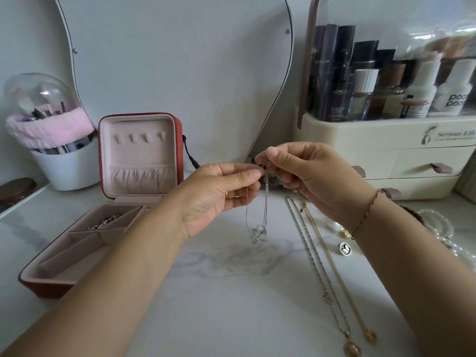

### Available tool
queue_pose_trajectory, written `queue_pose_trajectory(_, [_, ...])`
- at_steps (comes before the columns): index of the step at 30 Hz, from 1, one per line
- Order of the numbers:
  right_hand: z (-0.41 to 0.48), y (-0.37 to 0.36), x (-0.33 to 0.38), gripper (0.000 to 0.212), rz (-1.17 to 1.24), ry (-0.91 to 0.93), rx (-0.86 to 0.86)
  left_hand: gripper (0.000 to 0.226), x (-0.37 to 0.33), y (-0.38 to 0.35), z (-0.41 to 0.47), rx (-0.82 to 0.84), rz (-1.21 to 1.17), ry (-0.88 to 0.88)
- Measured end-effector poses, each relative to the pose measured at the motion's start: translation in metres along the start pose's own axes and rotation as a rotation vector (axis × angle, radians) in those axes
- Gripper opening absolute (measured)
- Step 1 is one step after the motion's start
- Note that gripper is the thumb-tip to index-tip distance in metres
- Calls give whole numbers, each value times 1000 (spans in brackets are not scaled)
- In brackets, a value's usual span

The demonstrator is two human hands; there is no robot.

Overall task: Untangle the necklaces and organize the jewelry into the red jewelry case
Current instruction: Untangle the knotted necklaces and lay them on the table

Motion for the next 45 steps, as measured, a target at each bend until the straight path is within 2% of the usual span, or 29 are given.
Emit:
queue_pose_trajectory(3, [1, 2, 0, 17, 9, -7, -24, 14, -1, 3, 2, -17, -33, 14])
queue_pose_trajectory(8, [3, 7, 2, 16, 38, -1, -67, 12, -3, 1, 0, -10, -42, 50])
queue_pose_trajectory(14, [2, 4, 0, 20, 48, -6, -49, 27, -4, 1, 0, -27, 40, 10])
queue_pose_trajectory(19, [0, -1, 2, 17, 17, 8, -16, 27, -5, 4, 0, -100, 58, -37])
queue_pose_trajectory(25, [-2, -4, 3, 20, -16, 28, -11, 31, -1, -4, -1, -28, 90, -29])
queue_pose_trajectory(29, [-3, -7, 2, 18, -15, 19, -11, 25, 3, -9, -2, -22, 70, -11])
queue_pose_trajectory(33, [-2, -7, 2, 18, 19, 5, -9, 3, 6, -14, -3, 6, -24, 35])
queue_pose_trajectory(36, [-1, -4, 2, 20, 14, 14, -26, 14, 11, -13, -1, 9, -75, 80])
queue_pose_trajectory(41, [0, 0, 5, 25, -27, 64, -72, 6, 13, -9, 3, -11, -143, 94])
queue_pose_trajectory(45, [1, 1, 5, 23, -55, 76, -90, 11, 12, -8, 5, -7, -120, 69])
Point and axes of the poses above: each hand's wrist, its own z-axis towards the middle knuckle, its own y-axis out of the back of the hand, x = y × z, the point moved 8 cm from there along z, towards the middle knuckle, and after that the axes turned 8 degrees about -x, right-handed, at the moved point
